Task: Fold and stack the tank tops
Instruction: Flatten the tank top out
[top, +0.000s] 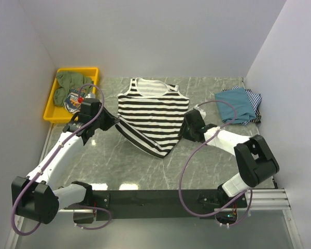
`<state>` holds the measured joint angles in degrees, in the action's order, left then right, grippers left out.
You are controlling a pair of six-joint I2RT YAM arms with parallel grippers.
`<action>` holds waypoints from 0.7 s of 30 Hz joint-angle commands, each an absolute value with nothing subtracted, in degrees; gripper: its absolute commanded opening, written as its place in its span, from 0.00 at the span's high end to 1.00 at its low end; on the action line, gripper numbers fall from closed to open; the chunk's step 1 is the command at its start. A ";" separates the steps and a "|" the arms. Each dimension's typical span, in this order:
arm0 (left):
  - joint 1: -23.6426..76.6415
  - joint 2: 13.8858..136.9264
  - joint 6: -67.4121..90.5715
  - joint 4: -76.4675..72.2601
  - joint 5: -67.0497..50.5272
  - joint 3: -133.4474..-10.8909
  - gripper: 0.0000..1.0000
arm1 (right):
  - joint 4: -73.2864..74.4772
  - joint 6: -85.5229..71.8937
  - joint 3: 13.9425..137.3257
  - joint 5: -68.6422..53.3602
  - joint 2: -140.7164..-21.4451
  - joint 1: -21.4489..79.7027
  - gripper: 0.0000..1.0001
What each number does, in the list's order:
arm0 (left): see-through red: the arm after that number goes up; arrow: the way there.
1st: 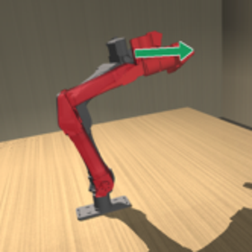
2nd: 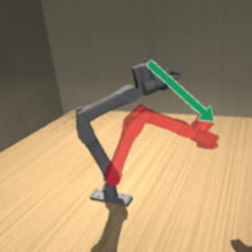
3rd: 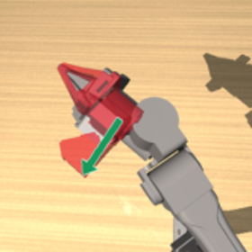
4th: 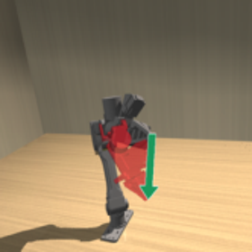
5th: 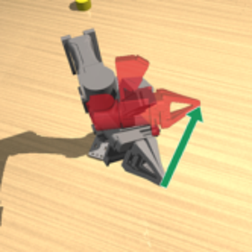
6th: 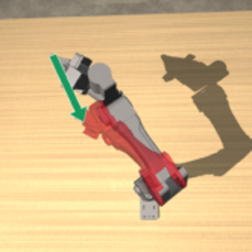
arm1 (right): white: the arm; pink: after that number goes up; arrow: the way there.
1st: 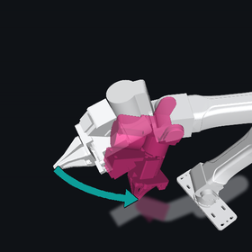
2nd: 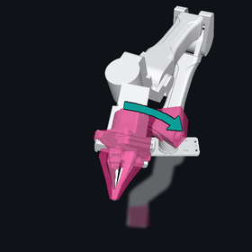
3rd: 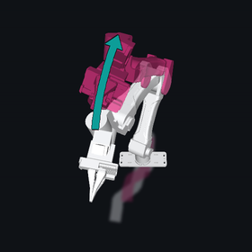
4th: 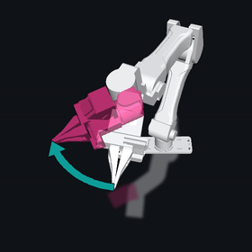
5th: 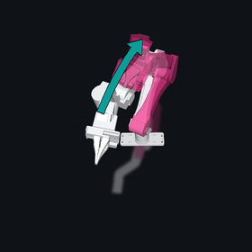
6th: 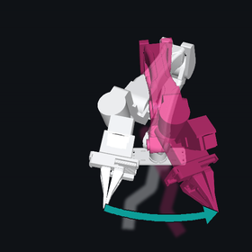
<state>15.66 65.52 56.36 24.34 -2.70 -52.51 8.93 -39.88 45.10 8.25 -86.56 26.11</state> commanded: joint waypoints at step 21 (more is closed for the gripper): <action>11.78 66.00 52.73 22.59 -2.90 -54.14 0.99 | 40.33 -28.04 83.27 25.32 -103.86 28.48 0.89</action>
